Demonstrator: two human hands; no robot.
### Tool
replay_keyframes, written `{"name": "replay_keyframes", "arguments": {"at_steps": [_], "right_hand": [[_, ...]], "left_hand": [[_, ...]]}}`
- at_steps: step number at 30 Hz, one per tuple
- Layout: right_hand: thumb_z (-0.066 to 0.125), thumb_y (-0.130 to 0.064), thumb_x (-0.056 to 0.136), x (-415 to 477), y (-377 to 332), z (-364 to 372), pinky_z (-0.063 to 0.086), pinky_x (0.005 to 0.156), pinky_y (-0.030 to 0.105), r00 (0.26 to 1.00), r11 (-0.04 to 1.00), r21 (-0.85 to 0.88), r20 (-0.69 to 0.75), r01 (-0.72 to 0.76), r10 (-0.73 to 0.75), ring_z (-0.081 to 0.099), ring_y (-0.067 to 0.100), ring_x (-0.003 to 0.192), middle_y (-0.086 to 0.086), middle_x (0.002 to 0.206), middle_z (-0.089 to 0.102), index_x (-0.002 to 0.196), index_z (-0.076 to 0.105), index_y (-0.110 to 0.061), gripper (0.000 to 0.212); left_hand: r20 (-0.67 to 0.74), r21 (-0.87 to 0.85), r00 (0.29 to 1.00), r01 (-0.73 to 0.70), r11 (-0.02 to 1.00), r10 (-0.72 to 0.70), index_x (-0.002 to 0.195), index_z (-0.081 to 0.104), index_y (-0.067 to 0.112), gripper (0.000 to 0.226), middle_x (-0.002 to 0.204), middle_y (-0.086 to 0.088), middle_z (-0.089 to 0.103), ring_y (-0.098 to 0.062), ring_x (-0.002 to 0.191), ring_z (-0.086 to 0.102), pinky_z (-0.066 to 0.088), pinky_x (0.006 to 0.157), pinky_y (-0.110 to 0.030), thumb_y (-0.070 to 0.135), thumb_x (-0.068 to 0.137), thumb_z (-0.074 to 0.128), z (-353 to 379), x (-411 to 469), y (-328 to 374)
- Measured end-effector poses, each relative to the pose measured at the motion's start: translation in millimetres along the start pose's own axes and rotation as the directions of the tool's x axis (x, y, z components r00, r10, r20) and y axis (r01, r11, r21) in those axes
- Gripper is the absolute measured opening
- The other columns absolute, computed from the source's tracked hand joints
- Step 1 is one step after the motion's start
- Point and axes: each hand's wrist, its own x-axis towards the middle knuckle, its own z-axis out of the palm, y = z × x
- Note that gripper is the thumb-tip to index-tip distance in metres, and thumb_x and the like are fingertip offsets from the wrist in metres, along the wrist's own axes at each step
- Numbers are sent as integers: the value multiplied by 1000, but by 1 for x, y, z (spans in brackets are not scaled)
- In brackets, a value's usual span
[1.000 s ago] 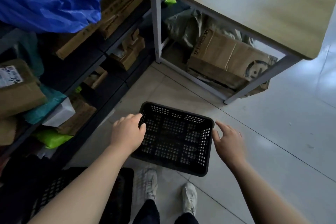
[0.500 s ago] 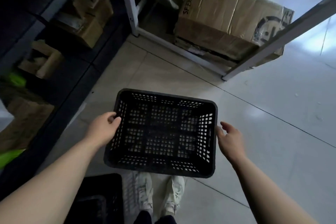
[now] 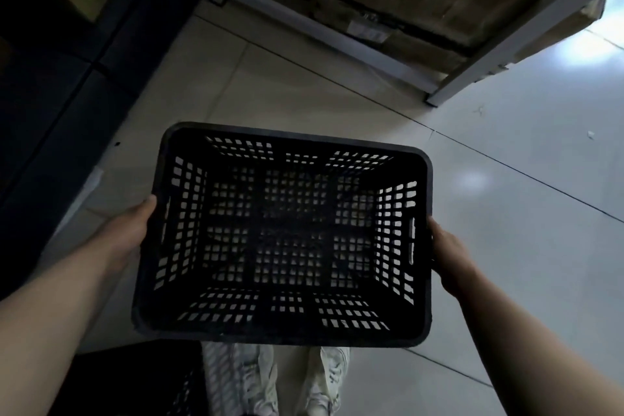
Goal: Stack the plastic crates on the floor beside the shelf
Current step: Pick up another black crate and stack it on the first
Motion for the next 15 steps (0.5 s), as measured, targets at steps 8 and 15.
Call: {"name": "replay_keyframes", "arguments": {"at_steps": [8,15], "right_hand": [[43,-62,87,25,21,-6,51,75,41,980,981,179,192,-80,45,63,29,74,12,76,66,102,63,-10,59],[31,-60,93,19,23,0,46,62,33,982,949,300,183,-98,43,52,20,62,6,67,53,99,58,-11,56]], "left_hand": [[94,-164,995,-1,987,17,119,56,21,50,99,-12,63,-20,88,58,45,82,-31,55,95,28,7,19,-13],[46,-225,997,-43,973,55,96,61,20,46,84,-5,57,-15,74,51,45,76,-29,55,95,30,12,11,-13]]}}
